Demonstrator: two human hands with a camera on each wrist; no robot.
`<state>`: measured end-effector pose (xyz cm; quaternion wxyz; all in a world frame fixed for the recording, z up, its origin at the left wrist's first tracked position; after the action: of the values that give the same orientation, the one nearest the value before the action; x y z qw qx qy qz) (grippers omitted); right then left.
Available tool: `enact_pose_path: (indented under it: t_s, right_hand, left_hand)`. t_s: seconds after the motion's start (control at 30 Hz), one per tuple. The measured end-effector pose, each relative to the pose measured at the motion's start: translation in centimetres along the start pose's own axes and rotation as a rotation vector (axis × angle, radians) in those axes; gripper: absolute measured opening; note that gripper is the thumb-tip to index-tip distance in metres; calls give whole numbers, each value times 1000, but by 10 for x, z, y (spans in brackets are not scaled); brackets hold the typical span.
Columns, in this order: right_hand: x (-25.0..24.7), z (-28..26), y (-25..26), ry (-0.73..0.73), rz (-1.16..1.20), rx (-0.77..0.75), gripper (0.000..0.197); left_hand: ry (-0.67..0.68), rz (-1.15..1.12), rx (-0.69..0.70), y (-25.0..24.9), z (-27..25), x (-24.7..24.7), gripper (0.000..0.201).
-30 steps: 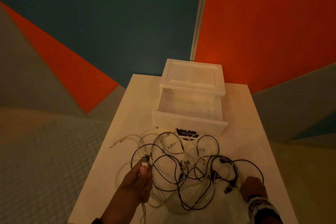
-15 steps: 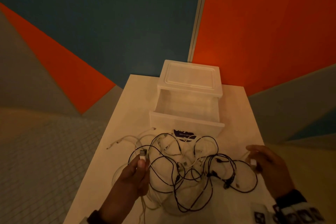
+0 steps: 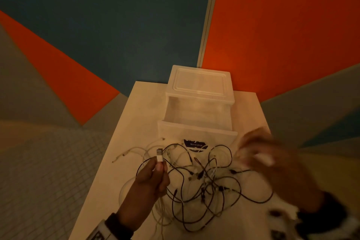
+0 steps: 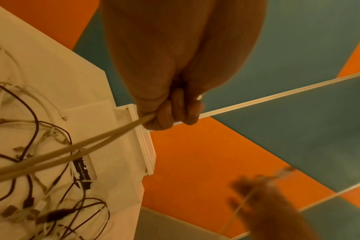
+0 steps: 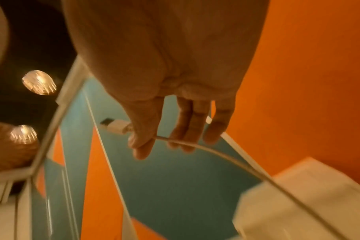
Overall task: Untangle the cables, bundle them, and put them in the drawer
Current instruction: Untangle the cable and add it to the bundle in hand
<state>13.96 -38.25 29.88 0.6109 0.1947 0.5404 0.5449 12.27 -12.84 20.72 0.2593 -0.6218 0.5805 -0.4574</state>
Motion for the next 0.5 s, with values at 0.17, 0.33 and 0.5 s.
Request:
enact_pose_path:
  t_s: [0.17,0.33,0.5]
  right_hand:
    - [62,0,-22,42,126,165,16]
    - [92,17,-16,-46,125,140,20]
    - [103,22,-13,-272,103,159,15]
  left_hand:
    - [4,-5,2,0,6,6,29]
    - [-12,-20,-20,1,9,12,30]
    - [-9,-50,0,0,8,16,31]
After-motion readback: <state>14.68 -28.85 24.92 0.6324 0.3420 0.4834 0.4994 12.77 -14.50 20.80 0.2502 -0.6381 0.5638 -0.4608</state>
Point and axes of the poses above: each hand's wrist, its own z-axis towards the middle knuckle, its own x-axis out of the palm, y = z × x, the point moved 4 cm from there along z, towards the middle knuckle, and after that the axes turned 14 degrees about -x, right-handed, at the moved point
